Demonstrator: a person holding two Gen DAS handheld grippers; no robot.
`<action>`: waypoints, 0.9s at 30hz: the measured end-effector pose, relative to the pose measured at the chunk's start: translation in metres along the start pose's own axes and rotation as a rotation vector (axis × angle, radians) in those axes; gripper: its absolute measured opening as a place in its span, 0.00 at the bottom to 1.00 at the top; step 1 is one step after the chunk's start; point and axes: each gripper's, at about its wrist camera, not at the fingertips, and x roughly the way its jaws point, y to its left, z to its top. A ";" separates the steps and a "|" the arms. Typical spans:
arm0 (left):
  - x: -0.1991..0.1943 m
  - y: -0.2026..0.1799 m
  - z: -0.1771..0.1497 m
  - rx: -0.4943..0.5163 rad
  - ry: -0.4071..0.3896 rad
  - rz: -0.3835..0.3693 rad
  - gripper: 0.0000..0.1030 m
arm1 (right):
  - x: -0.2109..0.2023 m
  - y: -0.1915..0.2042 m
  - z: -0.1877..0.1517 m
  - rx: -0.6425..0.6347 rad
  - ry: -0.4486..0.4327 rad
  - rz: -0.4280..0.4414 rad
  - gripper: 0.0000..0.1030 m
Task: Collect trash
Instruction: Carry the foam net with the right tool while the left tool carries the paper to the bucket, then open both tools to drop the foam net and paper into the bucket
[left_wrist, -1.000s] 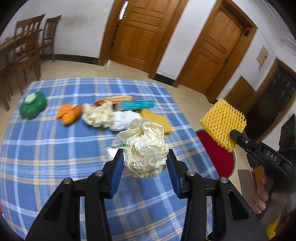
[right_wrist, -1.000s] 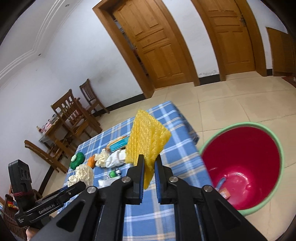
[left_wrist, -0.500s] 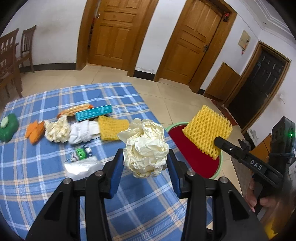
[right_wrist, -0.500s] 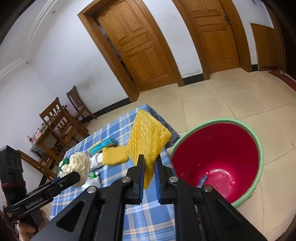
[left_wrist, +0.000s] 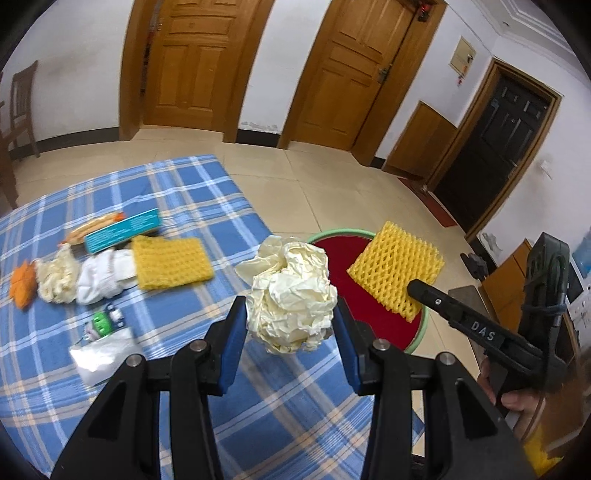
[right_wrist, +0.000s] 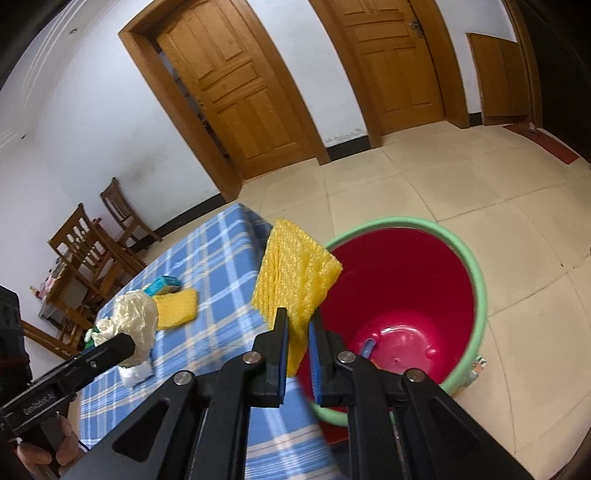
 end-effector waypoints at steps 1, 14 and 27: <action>0.003 -0.003 0.001 0.006 0.003 -0.004 0.44 | 0.001 -0.003 0.000 0.000 -0.001 -0.012 0.11; 0.049 -0.039 0.010 0.080 0.056 -0.038 0.44 | 0.015 -0.057 -0.006 0.104 0.037 -0.092 0.15; 0.085 -0.063 0.011 0.120 0.097 -0.057 0.44 | -0.009 -0.074 -0.001 0.130 -0.026 -0.098 0.29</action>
